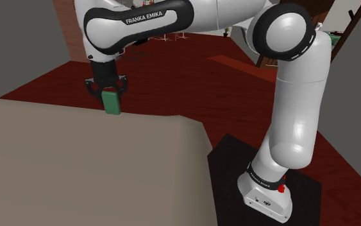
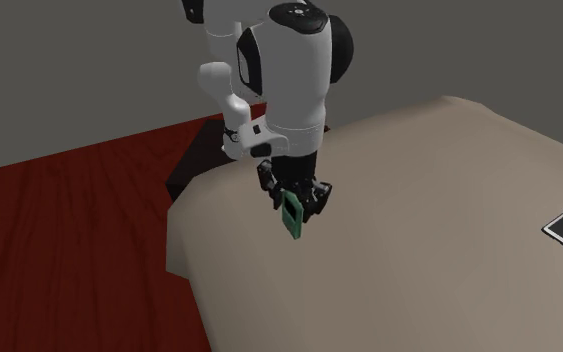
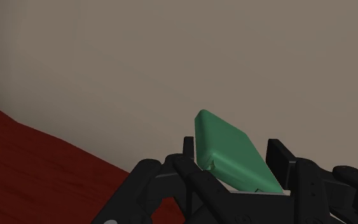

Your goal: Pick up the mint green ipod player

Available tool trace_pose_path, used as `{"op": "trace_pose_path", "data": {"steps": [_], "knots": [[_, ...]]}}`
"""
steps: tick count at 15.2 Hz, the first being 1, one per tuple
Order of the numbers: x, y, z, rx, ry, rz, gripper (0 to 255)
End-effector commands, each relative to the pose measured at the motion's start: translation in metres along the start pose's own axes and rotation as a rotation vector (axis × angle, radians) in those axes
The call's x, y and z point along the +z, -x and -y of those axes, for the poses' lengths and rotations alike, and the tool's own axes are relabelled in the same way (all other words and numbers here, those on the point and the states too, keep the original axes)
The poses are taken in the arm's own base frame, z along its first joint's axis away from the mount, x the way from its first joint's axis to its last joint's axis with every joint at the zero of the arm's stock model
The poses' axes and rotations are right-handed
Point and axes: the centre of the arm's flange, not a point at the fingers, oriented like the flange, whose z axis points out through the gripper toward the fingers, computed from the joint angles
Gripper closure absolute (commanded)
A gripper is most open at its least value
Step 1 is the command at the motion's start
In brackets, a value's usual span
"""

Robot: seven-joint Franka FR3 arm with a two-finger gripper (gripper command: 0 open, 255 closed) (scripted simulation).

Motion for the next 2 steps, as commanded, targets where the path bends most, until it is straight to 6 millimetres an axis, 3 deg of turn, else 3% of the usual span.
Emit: {"op": "trace_pose_path", "data": {"steps": [1, 2], "knots": [[-0.0069, -0.0005, 0.0002, 0.000, 0.000, 0.000, 255], [-0.0069, -0.0006, 0.0002, 0.000, 0.000, 0.000, 255]]}}
